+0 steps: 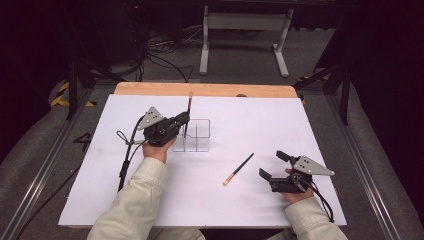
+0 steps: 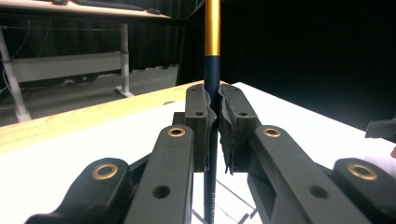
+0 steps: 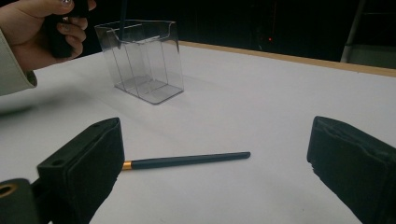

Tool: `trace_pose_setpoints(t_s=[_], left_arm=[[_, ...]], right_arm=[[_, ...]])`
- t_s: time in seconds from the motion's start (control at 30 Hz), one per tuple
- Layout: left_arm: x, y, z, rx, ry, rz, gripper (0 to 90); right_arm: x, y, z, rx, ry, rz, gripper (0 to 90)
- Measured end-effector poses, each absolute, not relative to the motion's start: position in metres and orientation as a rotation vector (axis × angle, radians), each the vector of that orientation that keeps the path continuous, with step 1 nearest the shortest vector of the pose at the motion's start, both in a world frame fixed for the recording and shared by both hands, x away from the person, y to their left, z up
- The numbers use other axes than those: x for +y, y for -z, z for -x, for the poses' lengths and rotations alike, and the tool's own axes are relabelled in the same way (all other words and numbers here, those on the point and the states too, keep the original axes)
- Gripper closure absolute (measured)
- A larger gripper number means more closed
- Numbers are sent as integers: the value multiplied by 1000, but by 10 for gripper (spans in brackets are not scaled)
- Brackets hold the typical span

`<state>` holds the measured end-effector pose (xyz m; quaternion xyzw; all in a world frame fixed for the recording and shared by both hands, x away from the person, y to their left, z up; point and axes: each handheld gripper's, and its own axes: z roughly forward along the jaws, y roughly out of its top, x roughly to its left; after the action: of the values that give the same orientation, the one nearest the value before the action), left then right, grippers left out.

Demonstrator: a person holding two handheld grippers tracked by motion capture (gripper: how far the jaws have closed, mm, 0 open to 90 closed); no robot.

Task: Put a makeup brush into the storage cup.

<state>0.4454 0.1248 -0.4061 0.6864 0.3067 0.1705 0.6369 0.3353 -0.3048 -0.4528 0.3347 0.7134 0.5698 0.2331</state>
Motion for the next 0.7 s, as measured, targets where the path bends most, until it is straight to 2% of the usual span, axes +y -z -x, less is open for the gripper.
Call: trace_pose_setpoints(t_s=[0.7], left_arm=[[123, 415, -445, 705, -364, -1617, 816]], right_arm=[[-305, 453, -335, 1960, -1569, -914, 45]])
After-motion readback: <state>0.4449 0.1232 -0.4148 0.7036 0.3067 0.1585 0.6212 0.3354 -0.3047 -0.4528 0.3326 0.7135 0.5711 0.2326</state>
